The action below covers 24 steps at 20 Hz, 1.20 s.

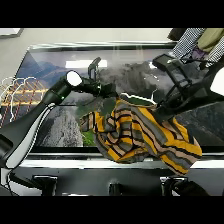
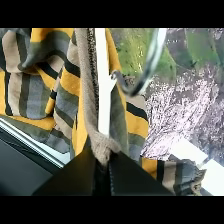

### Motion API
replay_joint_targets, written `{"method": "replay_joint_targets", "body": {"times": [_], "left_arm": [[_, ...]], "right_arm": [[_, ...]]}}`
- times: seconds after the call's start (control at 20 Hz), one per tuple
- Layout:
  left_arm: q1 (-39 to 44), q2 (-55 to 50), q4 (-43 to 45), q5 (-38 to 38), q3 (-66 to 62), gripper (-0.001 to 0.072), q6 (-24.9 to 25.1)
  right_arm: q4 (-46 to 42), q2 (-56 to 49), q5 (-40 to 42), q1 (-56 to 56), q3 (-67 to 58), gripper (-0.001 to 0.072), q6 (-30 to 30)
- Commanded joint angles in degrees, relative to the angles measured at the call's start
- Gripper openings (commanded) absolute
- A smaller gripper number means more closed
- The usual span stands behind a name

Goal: Fold the clothes and pants, and hang the long-sleeved shirts on hangers.

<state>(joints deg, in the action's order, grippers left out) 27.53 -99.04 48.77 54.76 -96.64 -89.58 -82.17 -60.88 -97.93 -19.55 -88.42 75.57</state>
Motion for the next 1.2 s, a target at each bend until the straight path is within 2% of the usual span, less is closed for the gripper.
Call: {"method": "replay_joint_targets", "body": {"times": [0.0, 0.3, 0.5, 1.15], "left_arm": [[-0.1, 0.2, 0.0, -0.6, -1.3, 0.0025, 0.7], [-0.2, 0.2, 8.1, 1.3, -3.8, 0.0025, -2.6], [-0.3, 0.0, 8.5, 1.4, -3.8, 0.0025, -4.4], [-0.3, -2.3, 8.2, 1.0, -3.8, 0.0025, -4.5]], "right_arm": [[1.4, -1.6, -0.1, -0.1, 0.0, 0.0021, -1.0], [-0.5, 1.8, -0.2, 0.0, 0.0, 0.0020, -0.9], [-3.7, 7.3, 2.1, 0.0, 0.0, 0.0020, 1.8], [1.6, 8.5, 0.3, 0.0, 0.0, 0.0021, 2.2]]}}
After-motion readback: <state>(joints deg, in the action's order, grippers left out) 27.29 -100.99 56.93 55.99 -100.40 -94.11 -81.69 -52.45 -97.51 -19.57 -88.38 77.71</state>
